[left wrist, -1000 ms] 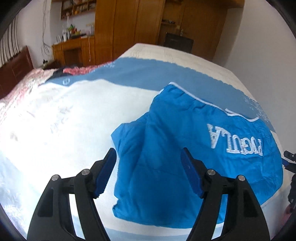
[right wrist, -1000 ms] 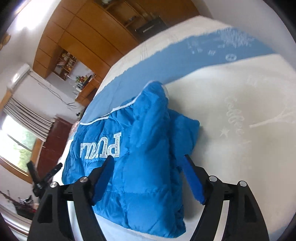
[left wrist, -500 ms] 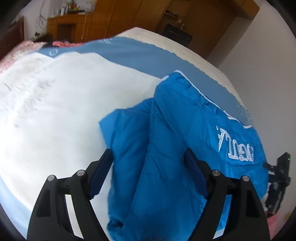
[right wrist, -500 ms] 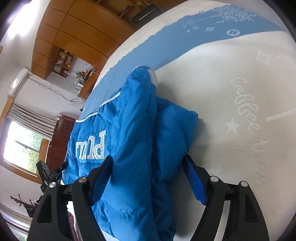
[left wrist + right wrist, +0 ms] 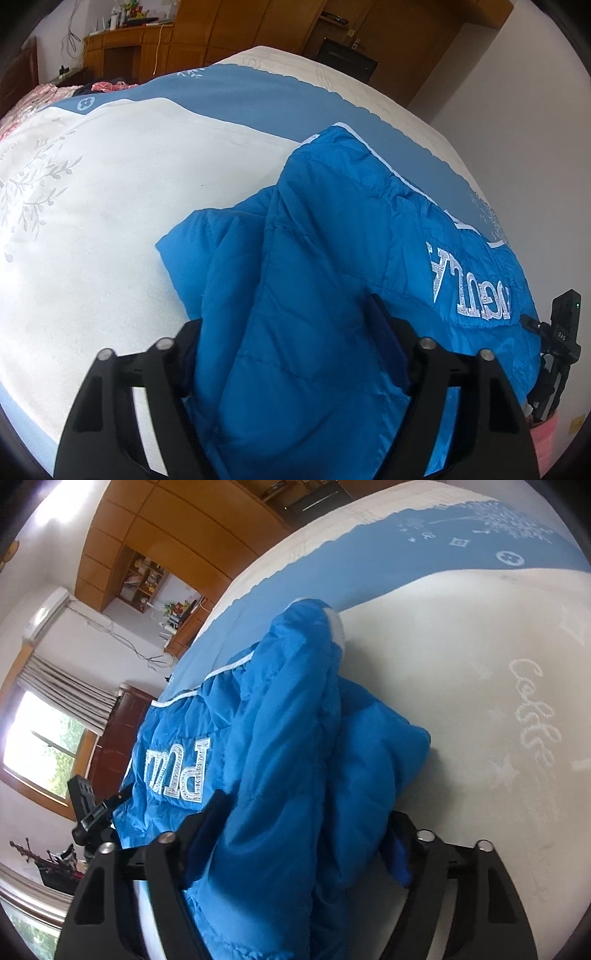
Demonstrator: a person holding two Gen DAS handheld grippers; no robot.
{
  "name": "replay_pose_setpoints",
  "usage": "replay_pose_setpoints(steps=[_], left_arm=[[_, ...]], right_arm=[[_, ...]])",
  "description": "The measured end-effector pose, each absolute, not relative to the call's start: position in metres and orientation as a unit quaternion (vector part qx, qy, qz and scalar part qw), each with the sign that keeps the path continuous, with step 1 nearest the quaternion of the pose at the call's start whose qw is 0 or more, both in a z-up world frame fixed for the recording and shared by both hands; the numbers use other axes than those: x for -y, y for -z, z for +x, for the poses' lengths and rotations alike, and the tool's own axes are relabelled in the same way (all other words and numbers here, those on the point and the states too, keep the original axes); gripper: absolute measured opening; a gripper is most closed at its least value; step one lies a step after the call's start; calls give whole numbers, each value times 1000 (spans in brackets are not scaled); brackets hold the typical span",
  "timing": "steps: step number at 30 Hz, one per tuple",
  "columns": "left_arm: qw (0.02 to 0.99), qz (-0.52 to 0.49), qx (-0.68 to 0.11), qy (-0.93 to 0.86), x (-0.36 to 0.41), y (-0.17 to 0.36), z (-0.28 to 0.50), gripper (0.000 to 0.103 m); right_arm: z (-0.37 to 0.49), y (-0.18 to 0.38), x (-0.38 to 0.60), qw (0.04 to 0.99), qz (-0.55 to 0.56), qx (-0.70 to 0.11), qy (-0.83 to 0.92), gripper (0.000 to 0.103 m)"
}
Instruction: Fold large clothes
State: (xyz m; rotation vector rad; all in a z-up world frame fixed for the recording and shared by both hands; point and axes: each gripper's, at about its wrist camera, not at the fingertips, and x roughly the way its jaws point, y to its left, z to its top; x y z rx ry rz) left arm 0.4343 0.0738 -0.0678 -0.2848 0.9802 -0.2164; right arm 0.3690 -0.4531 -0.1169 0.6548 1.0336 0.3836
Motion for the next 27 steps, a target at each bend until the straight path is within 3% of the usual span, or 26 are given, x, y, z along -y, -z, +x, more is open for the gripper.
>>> replay_pose_setpoints(steps=[2,5,7,10,27], left_arm=[[871,-129,-464,99,-71,65,433,59],[880,-117,-452,86,-68,58,426,40],[885,-121,-442,84,-68,51,421,28],[890,-132,-427,87,-69,38,410,21],[911,-100,-358,179,-28,-27,314,18]], right_arm=[[368,119,454,791,325,-479,-198,44],[364,114,454,792,330,-471,-204,30],[359,108,452,797,325,-466,-204,25],[352,93,453,805,318,-457,-207,21],[236,-1,487,846,280,-406,-200,19]])
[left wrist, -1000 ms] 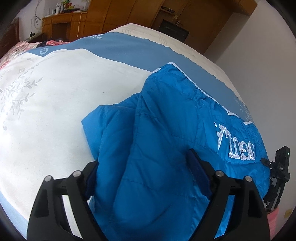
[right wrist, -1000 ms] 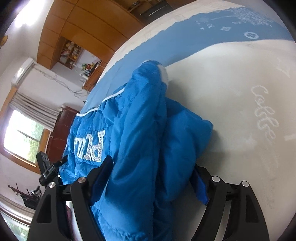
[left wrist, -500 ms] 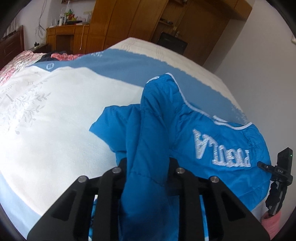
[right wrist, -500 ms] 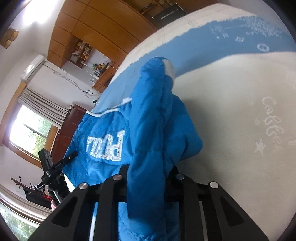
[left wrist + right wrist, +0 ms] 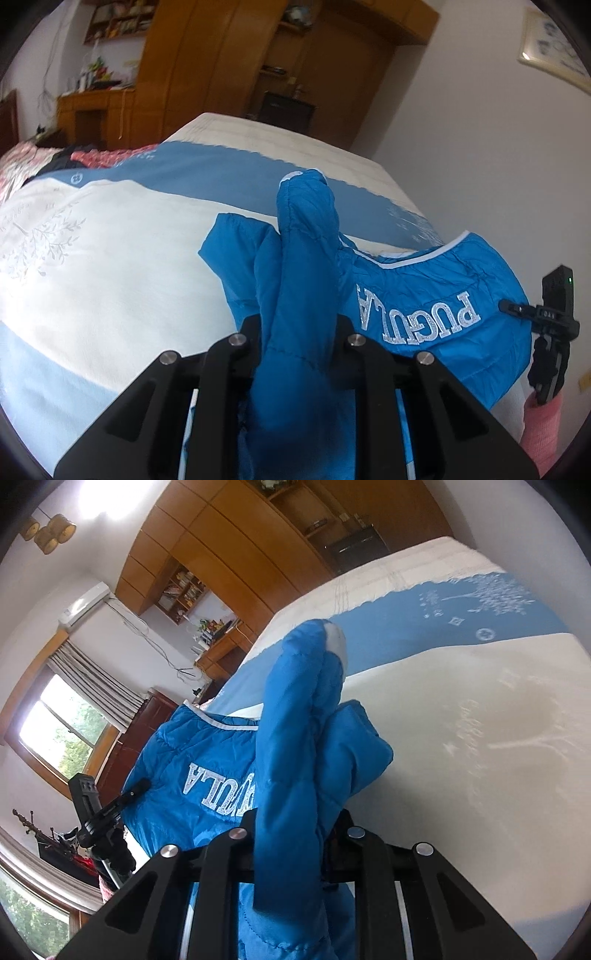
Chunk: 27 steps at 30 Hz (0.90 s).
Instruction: Fold large clothes
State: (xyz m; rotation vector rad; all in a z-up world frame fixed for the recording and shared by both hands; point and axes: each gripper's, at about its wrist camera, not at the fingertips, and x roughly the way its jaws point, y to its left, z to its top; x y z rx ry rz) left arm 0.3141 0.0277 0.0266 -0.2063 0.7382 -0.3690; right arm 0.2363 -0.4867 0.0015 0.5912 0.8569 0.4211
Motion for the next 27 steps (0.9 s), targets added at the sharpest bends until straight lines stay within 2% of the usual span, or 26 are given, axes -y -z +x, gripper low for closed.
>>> replay_pose_setpoints(steps=[6,11,14,22,27], left_arm=[[906,-82,-365,200,-22,-16,269,18],[901,-79,-385,186,-32,16,255,21],[897,-85,-403,163,-42,40,256,25],[894,-90,-415,146,-52,83,262,43],[897,-78,-412,142,-47,87,263,45]], right_arm=[[183,0,495,847,280,-407,-196,19],[166,27,495,839,283,-427,-182,19],[164,50,498,834,295,-438,-159,19],[161,92,503,824,321,-446,-137,25],[160,103,499,824,325,-444,-137,27]])
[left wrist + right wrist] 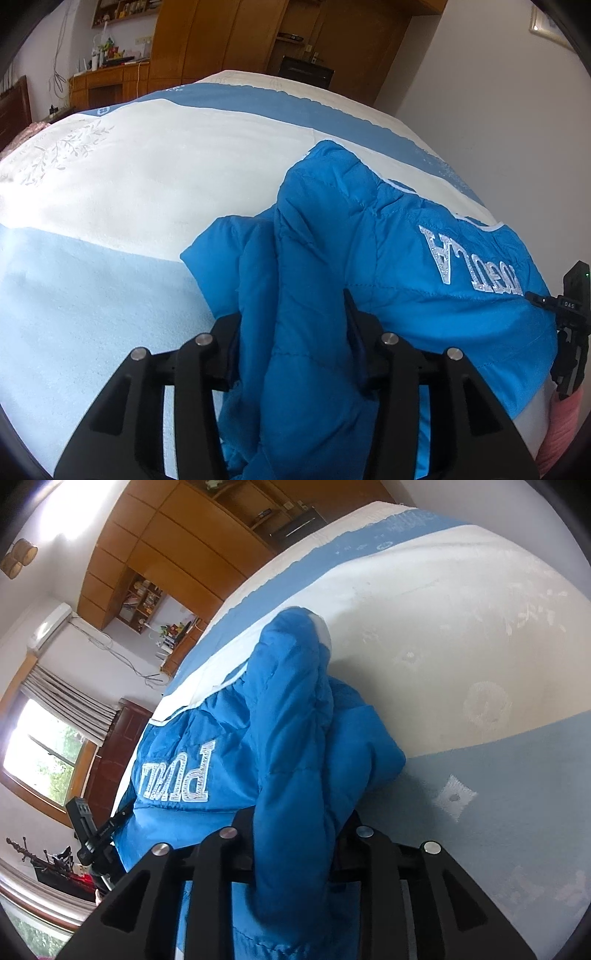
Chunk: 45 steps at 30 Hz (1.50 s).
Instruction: Fold large clothes
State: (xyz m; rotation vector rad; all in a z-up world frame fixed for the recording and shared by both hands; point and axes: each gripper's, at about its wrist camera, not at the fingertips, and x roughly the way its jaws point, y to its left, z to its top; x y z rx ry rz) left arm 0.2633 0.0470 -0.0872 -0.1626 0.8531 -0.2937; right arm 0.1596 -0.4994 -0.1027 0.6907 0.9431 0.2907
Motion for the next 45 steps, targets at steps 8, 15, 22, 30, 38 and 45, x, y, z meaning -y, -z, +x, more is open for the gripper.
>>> replay_pose_setpoints(steps=[8,15,22,30,38,45], left_arm=[[902,-71,-402,139,-44,92,257,47],[904,-73,-399,137,-45,92,255,48],[903,-83,-403,125,-46,89,255,53],[910,-95,-388,109,-60,62,226,62],[936,-55,-337,80,-31,25,168,62],[937,4,-334,100,21,39,150,63]], right_arm=[[153,112,496,831,322,-433,-136,28],[152,116,497,830,325,-431,-138,30],[152,117,502,823,343,-433,-134,37],[108,65,508,876,276,-392,-61,53],[62,23,446,920,140,-365,-41,25],[54,38,405,928,65,-366,-24,21]])
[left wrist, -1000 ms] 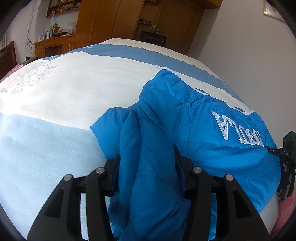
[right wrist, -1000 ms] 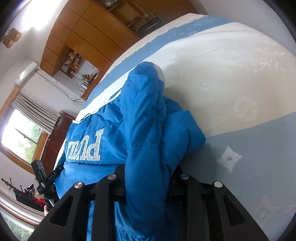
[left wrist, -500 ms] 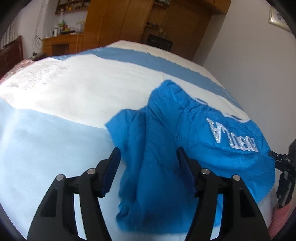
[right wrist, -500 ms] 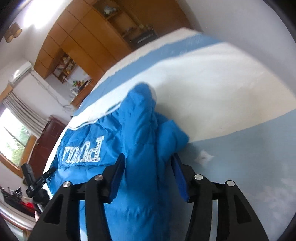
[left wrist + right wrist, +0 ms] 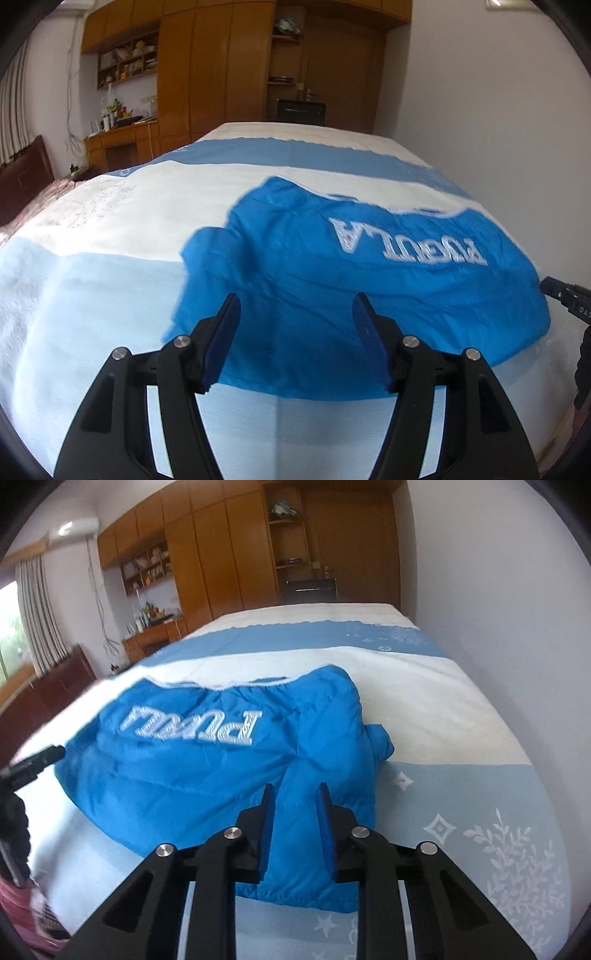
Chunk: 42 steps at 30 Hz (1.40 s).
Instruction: Fold large clothes
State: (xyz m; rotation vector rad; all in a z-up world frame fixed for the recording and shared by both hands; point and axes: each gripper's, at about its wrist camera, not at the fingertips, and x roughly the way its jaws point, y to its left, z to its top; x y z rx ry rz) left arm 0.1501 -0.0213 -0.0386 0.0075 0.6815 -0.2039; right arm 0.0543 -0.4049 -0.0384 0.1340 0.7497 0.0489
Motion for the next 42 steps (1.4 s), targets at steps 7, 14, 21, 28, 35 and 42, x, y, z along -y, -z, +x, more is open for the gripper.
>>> replay_pose_setpoints(steps=[7,14,21,28,35,42], left_arm=[[936,31,-339,87,45,58,153,63],[934,41,-344,84,56,65,153,63],[933,43,-347,82,56,71,153,64],[931,31,-354,84,52,67,150,64],[931,17,-358,73,42,55,129,67],[932,9,-362,33,21,47,117,69]], right_arm=[[58,65,408,921,58,-384,-18,17],[64,81,406,914,51,-402,-16,16],[64,90,415,908,78,-411,-26,15],[63,90,416,908,85,-409,-25,14],[63,89,419,908,93,-407,-26,14],[63,89,421,907,108,-406,-31,14]])
